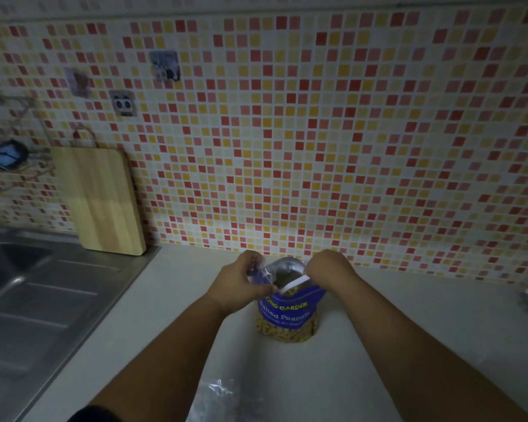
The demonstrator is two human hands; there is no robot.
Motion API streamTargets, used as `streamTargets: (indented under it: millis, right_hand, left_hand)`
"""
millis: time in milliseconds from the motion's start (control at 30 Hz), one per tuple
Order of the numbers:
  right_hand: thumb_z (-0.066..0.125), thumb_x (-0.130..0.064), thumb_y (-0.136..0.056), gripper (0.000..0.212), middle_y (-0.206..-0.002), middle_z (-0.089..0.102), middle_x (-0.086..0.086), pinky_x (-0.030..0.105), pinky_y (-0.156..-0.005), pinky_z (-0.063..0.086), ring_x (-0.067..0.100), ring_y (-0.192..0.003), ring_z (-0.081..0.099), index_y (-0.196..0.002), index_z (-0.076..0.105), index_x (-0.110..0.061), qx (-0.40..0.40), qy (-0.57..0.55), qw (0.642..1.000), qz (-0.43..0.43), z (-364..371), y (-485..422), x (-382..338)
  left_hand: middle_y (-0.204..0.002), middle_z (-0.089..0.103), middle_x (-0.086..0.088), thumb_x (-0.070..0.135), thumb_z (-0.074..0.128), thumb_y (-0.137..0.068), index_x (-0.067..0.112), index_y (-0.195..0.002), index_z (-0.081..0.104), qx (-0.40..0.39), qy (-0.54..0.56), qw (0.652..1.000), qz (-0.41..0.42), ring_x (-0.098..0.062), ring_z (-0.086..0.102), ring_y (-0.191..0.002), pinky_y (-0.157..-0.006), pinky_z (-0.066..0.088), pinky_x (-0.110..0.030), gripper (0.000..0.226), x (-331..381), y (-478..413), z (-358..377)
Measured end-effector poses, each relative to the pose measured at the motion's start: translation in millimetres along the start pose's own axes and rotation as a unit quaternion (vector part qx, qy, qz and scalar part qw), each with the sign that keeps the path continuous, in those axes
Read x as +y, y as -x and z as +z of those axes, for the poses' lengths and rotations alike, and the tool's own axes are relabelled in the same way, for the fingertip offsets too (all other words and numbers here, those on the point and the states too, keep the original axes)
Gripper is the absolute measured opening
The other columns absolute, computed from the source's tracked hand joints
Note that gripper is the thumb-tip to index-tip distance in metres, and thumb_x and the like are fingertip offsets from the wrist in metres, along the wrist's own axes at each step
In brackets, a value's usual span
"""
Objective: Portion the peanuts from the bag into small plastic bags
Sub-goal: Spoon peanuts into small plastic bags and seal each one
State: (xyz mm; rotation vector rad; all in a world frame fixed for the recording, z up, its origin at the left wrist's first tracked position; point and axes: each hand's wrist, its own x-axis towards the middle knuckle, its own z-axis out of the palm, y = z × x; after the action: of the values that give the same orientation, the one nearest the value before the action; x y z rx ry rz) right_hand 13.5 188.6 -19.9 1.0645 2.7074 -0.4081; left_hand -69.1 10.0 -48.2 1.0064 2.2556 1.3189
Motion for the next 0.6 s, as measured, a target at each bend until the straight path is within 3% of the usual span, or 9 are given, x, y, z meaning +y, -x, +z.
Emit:
streamTargets:
  millis: [67,233,367,433,533,600]
  right_hand:
    - [0.049,-0.016,-0.09,0.022,-0.065,0.043,0.0,0.024,-0.05,0.036,0.012,-0.054,0.04,-0.1,0.067,-0.008,-0.021,0.04,0.999,0.005,-6.8,3.6,2.6]
    - [0.049,-0.01,-0.089,0.029,-0.068,0.044,0.0,0.026,-0.069,0.041,0.013,-0.056,0.041,-0.111,0.066,-0.009,-0.038,0.049,0.998,0.029,-14.2,5.8,11.9]
    - [0.043,-0.013,-0.092,0.029,-0.093,0.061,0.007,0.027,-0.072,0.041,0.022,-0.081,0.056,-0.11,0.065,-0.006,0.003,-0.01,1.0,0.025,-7.0,-1.1,29.3]
    - [0.04,-0.016,-0.093,0.032,-0.094,0.059,0.011,0.031,-0.075,0.044,0.024,-0.086,0.053,-0.11,0.063,-0.002,0.042,-0.077,0.996,0.031,-1.6,-1.1,37.9]
    - [0.042,-0.011,-0.093,0.031,-0.086,0.053,0.006,0.029,-0.067,0.045,0.022,-0.083,0.05,-0.117,0.061,-0.006,0.044,-0.084,0.993,0.071,-4.9,2.6,40.1]
    - [0.045,-0.009,-0.092,0.031,-0.093,0.054,0.006,0.027,-0.07,0.042,0.022,-0.087,0.053,-0.12,0.059,-0.009,0.056,-0.066,0.993,0.078,-9.7,8.7,36.1]
  left_hand:
    - [-0.107,0.063,0.0,0.027,0.081,-0.07,0.019,-0.106,0.051,0.001,-0.003,1.0,-0.001,-0.015,0.059,-0.1,-0.074,0.051,-0.024,0.048,0.6,0.0,-0.8]
    - [-0.112,0.057,0.006,0.024,0.08,-0.072,0.022,-0.109,0.051,-0.006,0.015,1.0,-0.011,-0.015,0.055,-0.105,-0.066,0.045,-0.013,0.047,3.2,-0.4,-3.8]
    - [-0.111,0.056,0.008,0.026,0.081,-0.07,0.024,-0.108,0.054,0.02,0.005,1.0,-0.013,-0.02,0.057,-0.101,-0.072,0.05,-0.026,0.047,3.4,-2.8,-8.3]
    - [-0.106,0.059,0.006,0.024,0.081,-0.07,0.022,-0.109,0.056,0.031,-0.008,0.999,-0.005,-0.023,0.059,-0.098,-0.075,0.051,-0.031,0.046,2.8,-5.3,-11.5]
    - [-0.097,0.059,0.007,0.024,0.081,-0.07,0.019,-0.112,0.057,0.043,-0.033,0.999,0.003,-0.019,0.058,-0.09,-0.065,0.047,-0.019,0.049,4.7,-7.2,-13.9]
    - [-0.101,0.059,0.005,0.027,0.081,-0.07,0.019,-0.116,0.057,0.044,-0.058,0.997,0.006,-0.017,0.057,-0.088,-0.062,0.044,-0.015,0.053,6.2,-8.3,-13.8]
